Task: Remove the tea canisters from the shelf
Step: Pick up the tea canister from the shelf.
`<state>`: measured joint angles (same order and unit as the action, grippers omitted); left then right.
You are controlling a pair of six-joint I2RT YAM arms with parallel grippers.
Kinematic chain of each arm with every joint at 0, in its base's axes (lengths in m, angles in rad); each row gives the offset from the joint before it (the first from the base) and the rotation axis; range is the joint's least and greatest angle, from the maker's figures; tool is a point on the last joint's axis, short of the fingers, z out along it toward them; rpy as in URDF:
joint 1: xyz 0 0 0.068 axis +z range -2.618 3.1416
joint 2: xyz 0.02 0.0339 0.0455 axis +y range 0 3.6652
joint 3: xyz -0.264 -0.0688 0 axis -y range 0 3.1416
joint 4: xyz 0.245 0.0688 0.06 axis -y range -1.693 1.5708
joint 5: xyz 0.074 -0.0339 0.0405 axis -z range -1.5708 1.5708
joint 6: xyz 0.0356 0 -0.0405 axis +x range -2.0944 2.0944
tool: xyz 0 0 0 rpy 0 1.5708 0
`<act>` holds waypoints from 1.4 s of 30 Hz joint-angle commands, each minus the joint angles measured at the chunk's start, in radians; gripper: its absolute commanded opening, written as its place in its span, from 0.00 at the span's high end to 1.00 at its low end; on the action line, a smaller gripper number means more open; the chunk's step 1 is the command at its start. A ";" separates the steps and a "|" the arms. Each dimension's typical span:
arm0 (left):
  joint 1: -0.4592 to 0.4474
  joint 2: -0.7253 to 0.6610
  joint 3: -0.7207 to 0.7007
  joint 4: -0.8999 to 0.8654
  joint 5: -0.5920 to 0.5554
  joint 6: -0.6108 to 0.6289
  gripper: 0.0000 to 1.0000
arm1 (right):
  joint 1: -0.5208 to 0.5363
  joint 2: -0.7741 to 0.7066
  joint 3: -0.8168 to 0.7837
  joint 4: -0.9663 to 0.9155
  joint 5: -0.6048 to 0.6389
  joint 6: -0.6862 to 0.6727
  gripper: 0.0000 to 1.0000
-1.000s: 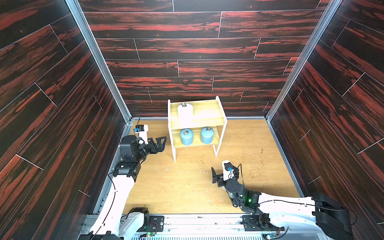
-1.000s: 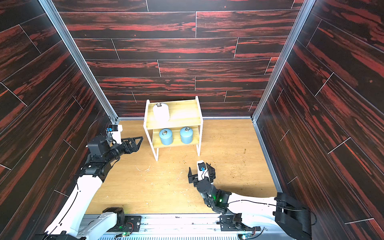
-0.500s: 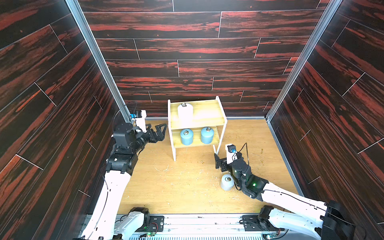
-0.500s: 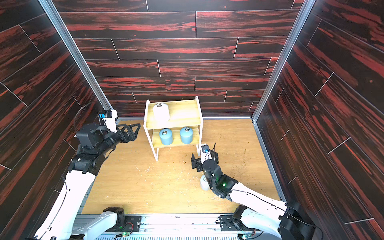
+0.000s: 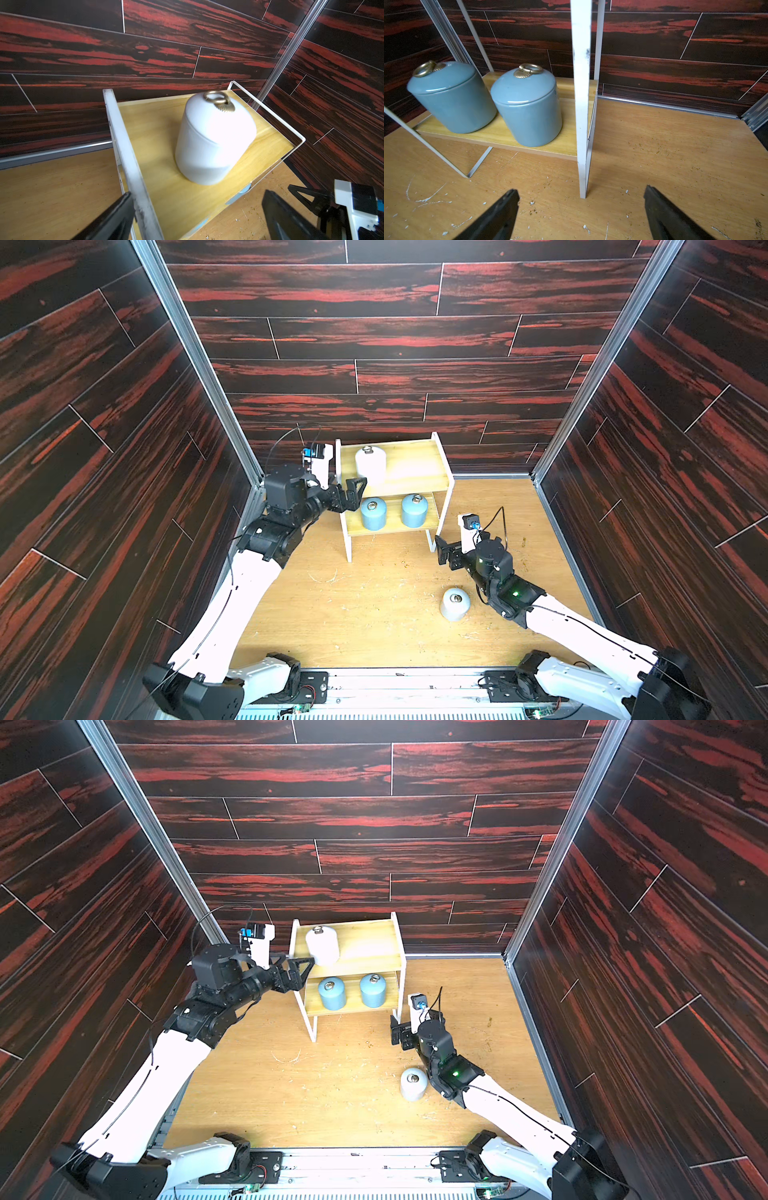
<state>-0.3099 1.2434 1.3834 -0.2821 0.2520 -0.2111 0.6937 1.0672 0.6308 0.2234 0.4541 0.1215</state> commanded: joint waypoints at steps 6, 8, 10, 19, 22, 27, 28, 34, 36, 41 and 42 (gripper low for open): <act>-0.066 0.081 0.110 -0.005 -0.080 0.069 0.00 | -0.038 0.008 0.024 -0.024 -0.050 -0.008 0.02; -0.086 0.099 0.125 -0.001 -0.113 0.078 0.00 | -0.042 0.011 0.026 -0.025 -0.055 -0.009 0.02; -0.101 0.113 0.135 0.006 -0.150 0.079 0.00 | -0.043 0.014 0.026 -0.025 -0.059 -0.008 0.02; -0.160 0.166 0.162 0.021 -0.301 0.079 0.00 | -0.060 0.022 0.021 -0.024 -0.079 -0.002 0.02; -0.177 0.189 0.176 0.025 -0.345 0.075 0.00 | -0.064 0.028 0.018 -0.020 -0.088 -0.001 0.02; -0.190 0.211 0.175 0.061 -0.387 0.051 0.00 | -0.071 0.035 0.013 -0.015 -0.105 0.001 0.02; -0.192 0.215 0.175 0.067 -0.392 0.049 0.00 | -0.072 0.036 0.012 -0.014 -0.107 0.001 0.02; -0.204 0.249 0.192 0.073 -0.425 0.045 0.00 | -0.082 0.036 0.006 -0.007 -0.119 0.001 0.02; -0.206 0.255 0.192 0.082 -0.434 0.041 0.00 | -0.085 0.037 0.002 -0.007 -0.122 0.001 0.02; -0.206 0.274 0.191 0.103 -0.453 0.027 0.00 | -0.094 0.037 -0.002 -0.004 -0.134 0.002 0.02; -0.206 0.277 0.192 0.104 -0.455 0.029 0.00 | -0.094 0.037 -0.003 -0.004 -0.135 0.002 0.02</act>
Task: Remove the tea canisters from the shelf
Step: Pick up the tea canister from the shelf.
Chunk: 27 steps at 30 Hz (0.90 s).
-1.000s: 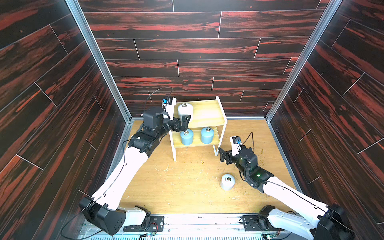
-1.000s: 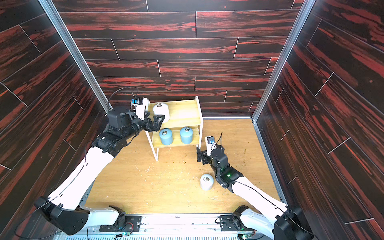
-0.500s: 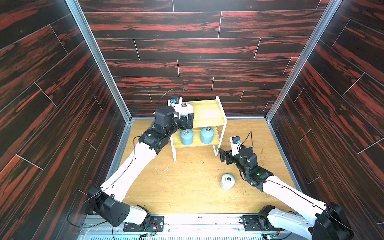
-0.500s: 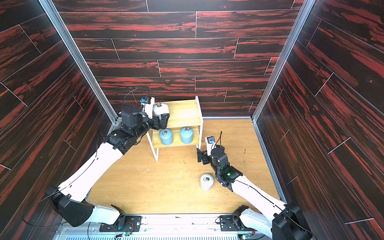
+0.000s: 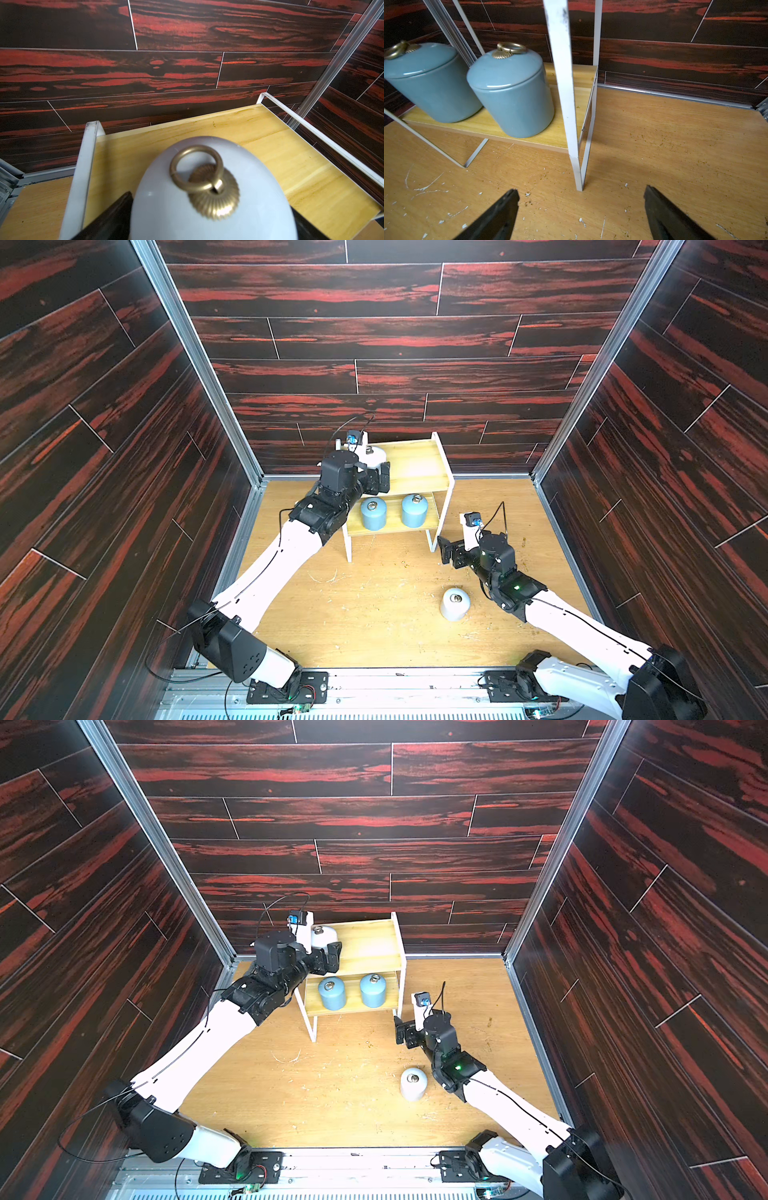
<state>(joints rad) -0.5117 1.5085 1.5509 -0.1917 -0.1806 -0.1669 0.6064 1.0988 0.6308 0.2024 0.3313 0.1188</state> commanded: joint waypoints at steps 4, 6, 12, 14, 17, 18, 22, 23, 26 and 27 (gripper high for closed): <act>-0.005 0.026 0.024 0.023 -0.024 -0.016 0.00 | -0.013 0.005 -0.008 0.016 -0.018 0.006 0.02; -0.004 0.032 0.023 0.028 -0.017 -0.019 0.01 | -0.015 0.004 -0.010 0.018 -0.021 0.007 0.02; -0.007 0.044 0.010 0.038 -0.017 -0.028 0.05 | -0.018 0.004 -0.015 0.018 -0.027 0.010 0.02; -0.006 0.046 0.006 0.039 -0.013 -0.029 0.08 | -0.020 0.003 -0.016 0.017 -0.028 0.008 0.02; -0.007 0.050 0.005 0.037 -0.004 -0.029 0.13 | -0.022 0.003 -0.018 0.015 -0.029 0.008 0.02; -0.006 0.050 0.004 0.035 -0.002 -0.031 0.14 | -0.022 0.003 -0.019 0.015 -0.030 0.009 0.02; -0.007 0.048 -0.003 0.035 0.009 -0.031 0.23 | -0.023 0.002 -0.019 0.014 -0.031 0.009 0.02; -0.005 0.045 -0.008 0.038 0.012 -0.031 0.24 | -0.025 0.002 -0.019 0.014 -0.031 0.008 0.02; -0.006 0.035 -0.022 0.058 0.023 -0.032 0.28 | -0.026 0.001 -0.017 0.014 -0.028 0.005 0.02; -0.007 0.032 -0.024 0.063 0.025 -0.031 0.29 | -0.028 0.000 -0.015 0.014 -0.028 0.005 0.02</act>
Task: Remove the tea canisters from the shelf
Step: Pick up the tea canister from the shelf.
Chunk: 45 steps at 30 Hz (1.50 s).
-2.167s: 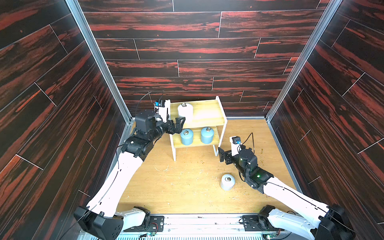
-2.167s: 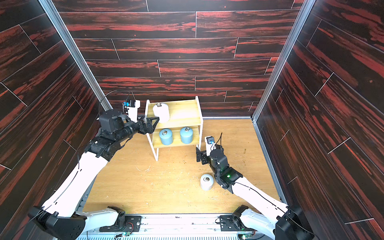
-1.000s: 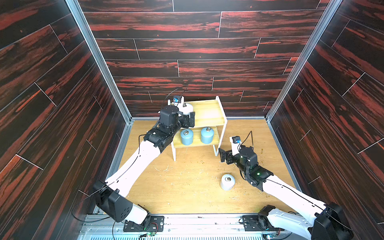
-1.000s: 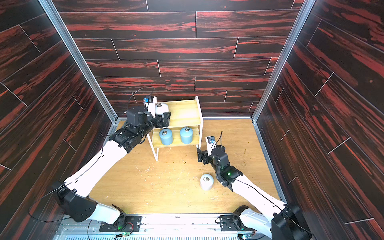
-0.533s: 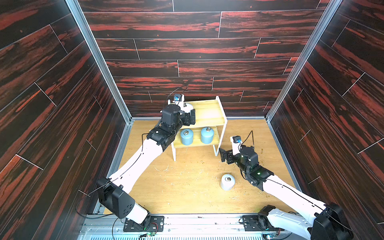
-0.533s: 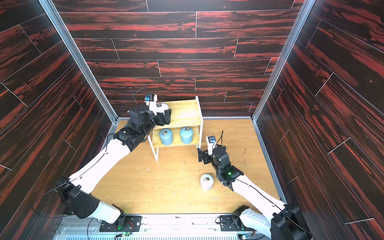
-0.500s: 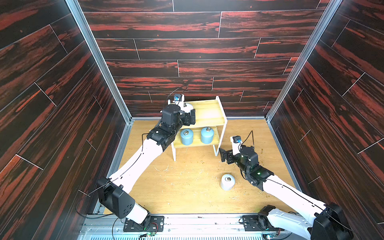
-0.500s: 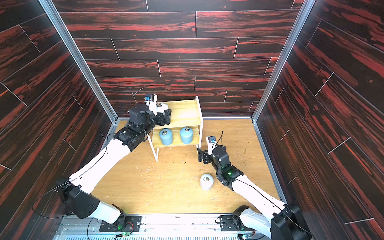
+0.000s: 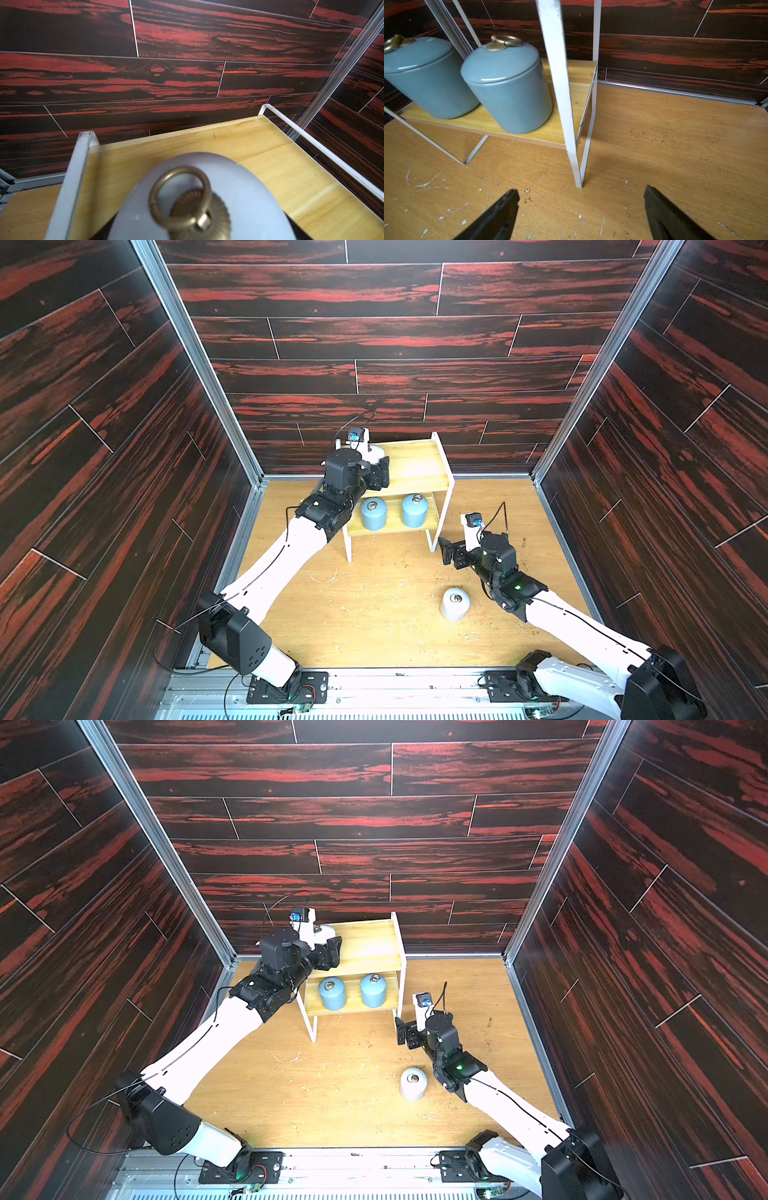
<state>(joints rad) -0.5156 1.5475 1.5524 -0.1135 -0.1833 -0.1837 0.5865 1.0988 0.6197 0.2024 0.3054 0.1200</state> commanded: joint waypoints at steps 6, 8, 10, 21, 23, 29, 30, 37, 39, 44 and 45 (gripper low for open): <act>-0.004 -0.025 -0.023 -0.004 0.062 -0.010 0.33 | -0.013 -0.003 0.006 0.013 -0.002 0.002 0.02; -0.005 -0.032 -0.015 -0.006 0.082 -0.009 0.35 | -0.013 -0.005 0.012 0.009 -0.001 0.003 0.02; -0.008 -0.042 -0.007 -0.006 0.100 -0.004 0.35 | -0.015 -0.005 0.022 0.008 0.000 0.000 0.02; -0.121 -0.137 -0.080 -0.014 0.157 0.044 0.35 | -0.069 -0.003 0.112 -0.023 -0.003 -0.001 0.02; -0.146 -0.168 -0.137 0.011 0.164 0.046 0.35 | -0.081 -0.001 0.128 -0.026 -0.005 -0.006 0.02; -0.215 -0.242 -0.231 0.038 0.152 0.049 0.38 | -0.126 0.003 0.172 -0.048 -0.012 -0.011 0.02; -0.228 -0.251 -0.238 0.040 0.146 0.052 0.38 | -0.133 0.001 0.175 -0.053 -0.015 -0.011 0.02; -0.312 -0.303 -0.314 0.042 0.125 0.059 0.38 | -0.159 0.001 0.190 -0.069 -0.007 -0.003 0.02; -0.334 -0.319 -0.363 0.066 0.120 0.054 0.38 | -0.163 0.002 0.186 -0.069 -0.005 0.001 0.02; -0.394 -0.355 -0.515 0.180 0.094 0.030 0.38 | -0.169 0.005 0.175 -0.060 0.003 0.011 0.02; -0.403 -0.357 -0.535 0.192 0.088 0.025 0.39 | -0.171 0.005 0.174 -0.059 0.003 0.013 0.02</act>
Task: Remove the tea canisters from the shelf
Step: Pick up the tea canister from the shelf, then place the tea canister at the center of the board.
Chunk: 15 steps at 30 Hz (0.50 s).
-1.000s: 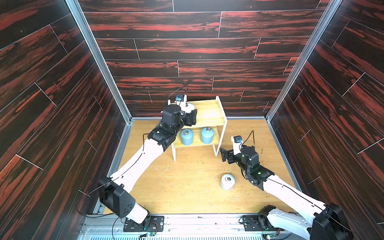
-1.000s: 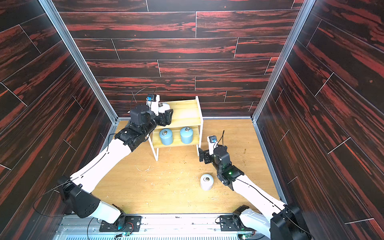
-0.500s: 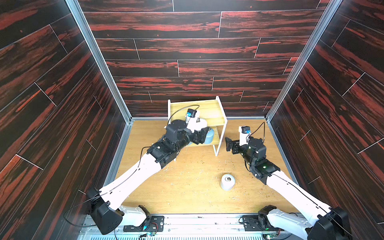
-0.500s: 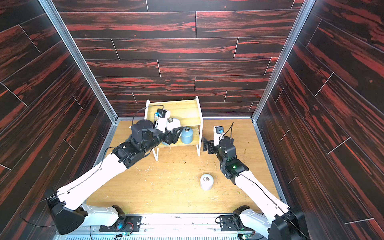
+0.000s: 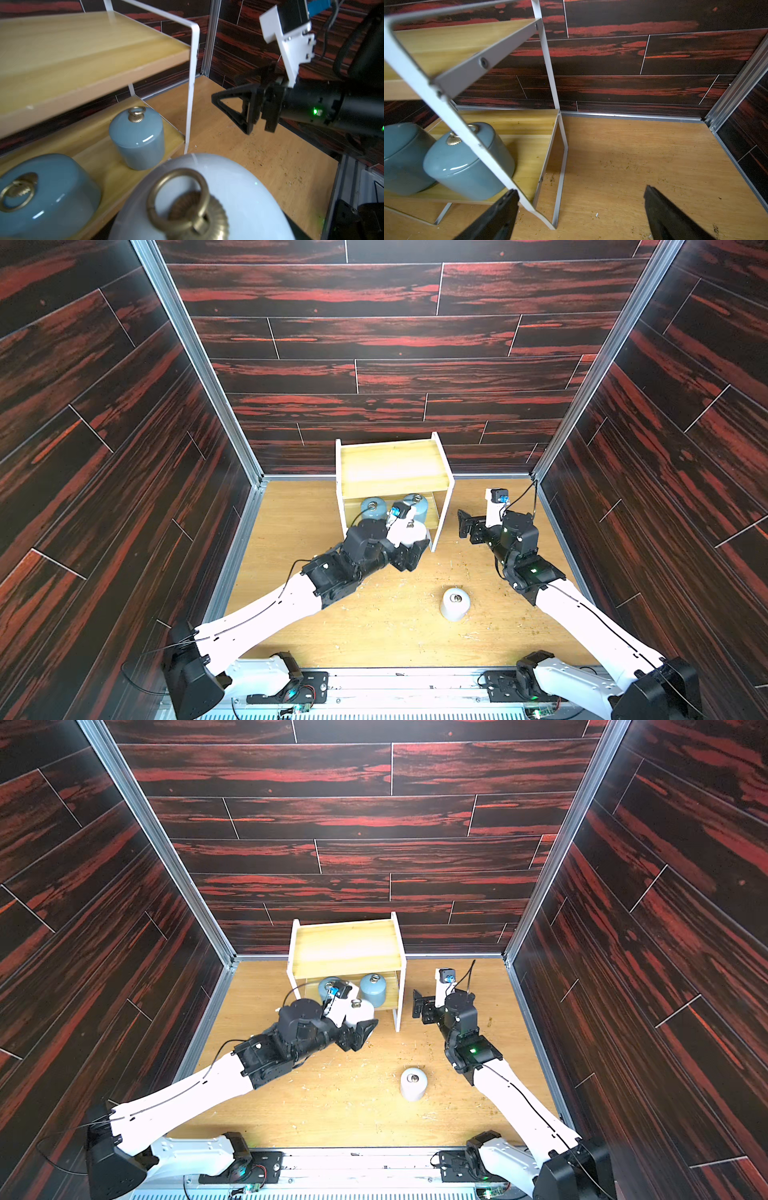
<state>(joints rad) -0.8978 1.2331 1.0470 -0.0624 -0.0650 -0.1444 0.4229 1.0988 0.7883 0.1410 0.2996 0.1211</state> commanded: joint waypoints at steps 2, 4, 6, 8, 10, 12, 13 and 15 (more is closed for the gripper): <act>-0.045 -0.047 -0.079 0.165 -0.049 -0.022 0.38 | -0.010 0.006 0.002 0.005 0.008 0.014 0.02; -0.069 -0.049 -0.129 0.210 -0.066 -0.028 0.38 | -0.011 0.005 -0.004 0.009 0.009 0.017 0.02; -0.089 -0.045 -0.188 0.268 -0.079 -0.035 0.38 | -0.011 0.005 -0.012 0.017 0.007 0.020 0.02; -0.108 -0.035 -0.233 0.313 -0.103 -0.051 0.38 | -0.011 0.003 -0.020 0.021 0.004 0.025 0.02; -0.120 -0.017 -0.270 0.355 -0.123 -0.069 0.38 | -0.012 0.002 -0.030 0.030 0.002 0.029 0.02; -0.130 0.007 -0.306 0.410 -0.134 -0.092 0.38 | -0.011 -0.001 -0.042 0.038 0.004 0.030 0.02; -0.137 0.020 -0.321 0.442 -0.144 -0.103 0.38 | -0.012 -0.003 -0.047 0.042 0.004 0.031 0.02; -0.147 0.049 -0.354 0.499 -0.164 -0.118 0.38 | -0.012 -0.006 -0.057 0.048 0.005 0.031 0.02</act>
<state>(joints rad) -1.0340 1.2690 0.7097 0.2356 -0.1757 -0.2249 0.4149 1.0992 0.7490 0.1589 0.3004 0.1413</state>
